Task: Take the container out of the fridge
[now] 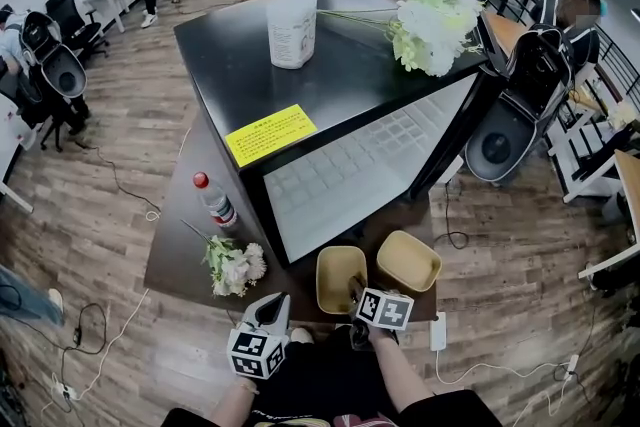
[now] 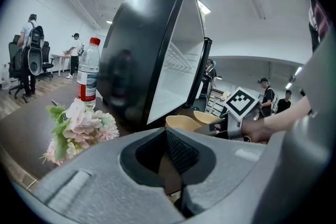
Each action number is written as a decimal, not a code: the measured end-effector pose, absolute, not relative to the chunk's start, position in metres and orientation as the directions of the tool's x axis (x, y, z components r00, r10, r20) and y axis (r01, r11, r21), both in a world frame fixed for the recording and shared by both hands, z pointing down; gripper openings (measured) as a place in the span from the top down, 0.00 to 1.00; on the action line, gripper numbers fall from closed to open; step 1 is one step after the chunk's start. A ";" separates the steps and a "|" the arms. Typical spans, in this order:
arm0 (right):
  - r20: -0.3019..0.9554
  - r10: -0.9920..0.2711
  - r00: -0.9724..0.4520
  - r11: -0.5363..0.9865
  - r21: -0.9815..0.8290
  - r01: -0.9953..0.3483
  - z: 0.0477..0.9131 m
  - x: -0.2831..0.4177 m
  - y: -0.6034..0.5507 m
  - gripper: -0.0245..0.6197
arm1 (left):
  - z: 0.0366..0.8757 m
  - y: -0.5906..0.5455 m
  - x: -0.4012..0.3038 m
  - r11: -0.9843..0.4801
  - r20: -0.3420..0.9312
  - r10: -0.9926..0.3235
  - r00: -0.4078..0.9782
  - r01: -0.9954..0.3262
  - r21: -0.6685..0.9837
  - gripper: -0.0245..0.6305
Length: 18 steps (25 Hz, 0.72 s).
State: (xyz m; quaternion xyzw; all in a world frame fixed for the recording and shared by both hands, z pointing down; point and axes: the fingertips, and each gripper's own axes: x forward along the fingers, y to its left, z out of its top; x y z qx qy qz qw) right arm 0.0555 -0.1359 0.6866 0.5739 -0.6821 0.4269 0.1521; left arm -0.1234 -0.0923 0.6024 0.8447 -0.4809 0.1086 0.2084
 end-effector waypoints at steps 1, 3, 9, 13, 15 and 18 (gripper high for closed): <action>0.690 -0.658 -0.302 -0.018 -0.416 -0.909 0.684 0.055 -0.136 0.72 | 0.603 -0.092 -0.123 -0.453 0.384 -0.766 0.515 -0.857 0.247 0.95; 0.667 -0.671 -0.324 -0.005 -0.441 -0.898 0.678 0.054 -0.136 0.66 | 0.602 -0.092 -0.121 -0.456 0.384 -0.764 0.518 -0.855 0.245 0.95; 0.600 -0.701 -0.386 0.047 -0.501 -0.864 0.658 0.050 -0.134 0.54 | 0.601 -0.091 -0.120 -0.458 0.378 -0.763 0.524 -0.851 0.255 0.95; 0.550 -0.724 -0.416 0.063 -0.548 -0.834 0.643 0.050 -0.133 0.51 | 0.600 -0.097 -0.128 -0.397 0.386 -0.785 0.484 -0.872 0.287 0.95; 0.548 -0.735 -0.399 0.090 -0.505 -0.859 0.635 0.051 -0.132 0.51 | 0.597 -0.099 -0.129 -0.385 0.378 -0.790 0.483 -0.870 0.306 0.95; 0.532 -0.753 -0.387 0.133 -0.453 -0.882 0.621 0.051 -0.133 0.50 | 0.592 -0.100 -0.124 -0.401 0.359 -0.787 0.501 -0.859 0.318 0.95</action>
